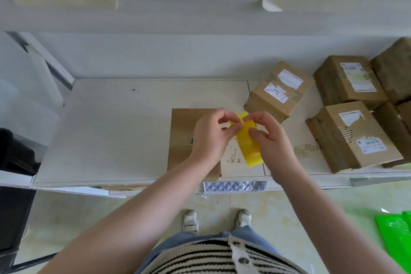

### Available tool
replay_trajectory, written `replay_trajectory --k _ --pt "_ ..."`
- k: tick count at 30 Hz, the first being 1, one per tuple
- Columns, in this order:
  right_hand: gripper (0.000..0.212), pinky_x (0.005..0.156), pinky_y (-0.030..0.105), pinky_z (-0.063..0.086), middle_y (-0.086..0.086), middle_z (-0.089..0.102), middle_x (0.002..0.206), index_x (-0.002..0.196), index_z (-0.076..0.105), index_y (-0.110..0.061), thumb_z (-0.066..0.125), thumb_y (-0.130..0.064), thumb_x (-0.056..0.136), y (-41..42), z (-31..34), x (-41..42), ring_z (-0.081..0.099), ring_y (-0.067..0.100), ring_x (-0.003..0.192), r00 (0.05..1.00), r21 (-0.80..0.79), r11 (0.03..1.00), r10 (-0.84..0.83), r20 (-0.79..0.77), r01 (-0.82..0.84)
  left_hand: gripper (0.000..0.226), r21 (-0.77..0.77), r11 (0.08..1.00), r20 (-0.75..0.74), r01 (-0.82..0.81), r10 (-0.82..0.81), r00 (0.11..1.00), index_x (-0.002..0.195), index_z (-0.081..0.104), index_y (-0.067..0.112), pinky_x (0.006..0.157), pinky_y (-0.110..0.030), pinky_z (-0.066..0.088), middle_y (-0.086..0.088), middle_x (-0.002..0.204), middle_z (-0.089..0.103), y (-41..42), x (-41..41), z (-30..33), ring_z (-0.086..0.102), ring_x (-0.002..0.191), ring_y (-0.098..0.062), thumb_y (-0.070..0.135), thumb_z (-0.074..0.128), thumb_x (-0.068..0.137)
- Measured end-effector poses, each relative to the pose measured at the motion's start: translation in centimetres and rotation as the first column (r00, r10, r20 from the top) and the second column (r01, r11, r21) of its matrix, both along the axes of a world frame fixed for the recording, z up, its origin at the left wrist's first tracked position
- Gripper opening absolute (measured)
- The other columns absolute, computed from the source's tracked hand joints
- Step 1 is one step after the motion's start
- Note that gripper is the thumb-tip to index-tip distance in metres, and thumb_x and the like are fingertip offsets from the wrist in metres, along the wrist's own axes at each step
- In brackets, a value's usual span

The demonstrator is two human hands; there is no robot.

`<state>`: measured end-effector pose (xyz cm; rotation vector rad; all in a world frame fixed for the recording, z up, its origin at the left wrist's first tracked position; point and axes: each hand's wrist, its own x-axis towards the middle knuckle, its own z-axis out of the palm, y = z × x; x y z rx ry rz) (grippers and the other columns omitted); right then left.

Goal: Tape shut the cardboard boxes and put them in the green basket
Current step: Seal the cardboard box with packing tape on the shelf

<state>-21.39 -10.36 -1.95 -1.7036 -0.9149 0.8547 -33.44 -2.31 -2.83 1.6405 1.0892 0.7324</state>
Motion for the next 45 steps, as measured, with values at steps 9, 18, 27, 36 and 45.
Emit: replay_trajectory --k 9,18,27,36,45 --pt "0.032 0.067 0.020 0.046 -0.020 0.060 0.110 0.114 0.052 -0.034 0.062 -0.011 0.094 1.3 0.5 -1.5 0.055 0.001 0.073 0.998 0.130 0.991 0.034 0.061 -0.042 0.014 0.066 0.998 -0.036 -0.011 0.014 0.999 0.073 0.067 0.023 0.081 -0.033 0.051 0.005 0.087 0.068 0.5 -1.4 4.0 0.064 0.084 -0.013 0.020 0.078 0.081" --pt "0.014 0.074 0.040 0.037 0.001 0.055 0.083 0.084 0.061 -0.021 0.058 -0.024 0.097 2.5 1.5 -2.9 0.045 0.024 0.079 0.958 0.079 0.992 -0.068 -0.278 0.093 0.006 0.169 0.981 -0.069 0.093 -0.082 0.994 0.087 0.066 0.017 0.065 -0.009 0.042 0.012 0.076 0.064 2.3 -2.8 5.2 0.060 0.070 0.001 0.012 0.069 0.089" --pt "0.019 0.077 0.042 0.036 0.007 0.051 0.085 0.077 0.061 -0.025 0.061 -0.027 0.096 2.6 1.6 -3.4 0.044 0.025 0.084 0.913 -0.010 0.987 -0.150 -0.380 0.158 0.023 0.107 0.994 -0.016 0.024 -0.022 1.000 0.095 0.055 0.028 0.067 -0.013 0.047 0.001 0.103 0.062 2.3 -3.2 4.6 0.069 0.071 -0.005 0.011 0.070 0.088" --pt "0.016 0.051 0.025 0.026 0.005 0.037 0.065 0.079 0.060 -0.025 0.062 -0.027 0.095 2.5 1.7 -3.1 0.027 0.018 0.056 0.966 0.050 0.990 -0.116 -0.230 0.130 0.009 0.125 0.992 0.015 -0.006 0.004 1.000 0.077 0.071 0.024 0.065 -0.009 0.045 0.020 0.084 0.062 2.0 -2.8 3.8 0.059 0.071 0.007 0.020 0.079 0.081" --pt "0.023 0.061 0.016 0.049 -0.015 0.065 0.103 0.090 0.059 -0.022 0.072 -0.005 0.085 2.6 1.8 -2.8 0.065 0.002 0.075 0.983 0.172 0.971 -0.149 -0.106 0.165 0.024 -0.501 0.849 0.142 -0.164 0.268 0.953 0.069 0.059 0.018 0.084 -0.039 0.052 0.006 0.082 0.067 1.6 -1.7 3.5 0.061 0.091 -0.017 0.024 0.071 0.088"
